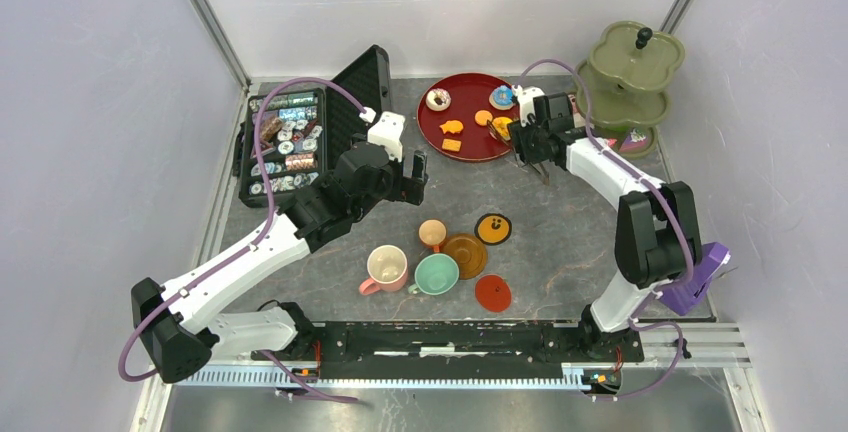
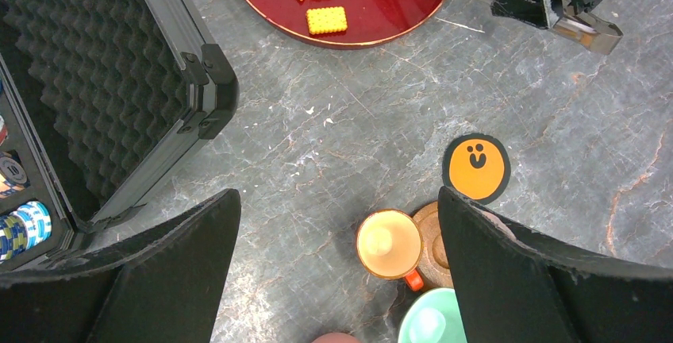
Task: Serve the afternoon tea
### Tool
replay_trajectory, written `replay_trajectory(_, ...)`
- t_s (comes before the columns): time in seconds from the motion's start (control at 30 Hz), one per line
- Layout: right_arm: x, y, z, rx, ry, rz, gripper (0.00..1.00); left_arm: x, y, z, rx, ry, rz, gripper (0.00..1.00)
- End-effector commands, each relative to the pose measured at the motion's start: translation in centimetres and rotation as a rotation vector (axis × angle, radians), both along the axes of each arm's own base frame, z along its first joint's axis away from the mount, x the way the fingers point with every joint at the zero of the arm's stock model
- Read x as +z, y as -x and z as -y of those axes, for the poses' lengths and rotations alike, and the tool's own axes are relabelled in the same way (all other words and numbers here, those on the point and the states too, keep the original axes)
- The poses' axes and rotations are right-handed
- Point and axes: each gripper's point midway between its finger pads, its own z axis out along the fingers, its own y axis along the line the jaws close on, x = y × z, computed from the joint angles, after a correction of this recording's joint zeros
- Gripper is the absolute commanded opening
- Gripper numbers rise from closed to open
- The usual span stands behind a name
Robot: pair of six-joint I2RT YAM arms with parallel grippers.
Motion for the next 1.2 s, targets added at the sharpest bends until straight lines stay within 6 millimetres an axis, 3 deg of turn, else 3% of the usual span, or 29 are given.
replay_trajectory(0.0, 1.7, -1.8, 0.0, -0.011, 0.057, 0.060, 0.56, 1.0, -0.5, 0.1, 0.010, 0.024, 0.033, 1.00)
replay_trajectory(0.47, 1.5, -1.5, -1.0, 0.022, 0.046, 0.054, 0.58, 1.0, -0.5, 0.1, 0.008, 0.026, 0.032, 1.00)
replay_trajectory(0.83, 0.8, -2.0, -0.5, 0.012, 0.091, 0.057, 0.60, 0.9, -0.4, 0.2, 0.004, 0.027, 0.028, 1.00)
replay_trajectory(1.03, 1.1, -2.2, -1.0, 0.014, 0.066, 0.063, 0.53, 1.0, -0.4, 0.1, 0.008, 0.026, 0.029, 1.00)
replay_trajectory(1.17, 2.5, -1.9, -1.4, 0.021, 0.036, 0.093, 0.47, 0.9, -0.5, 0.2, 0.006, 0.025, 0.025, 1.00)
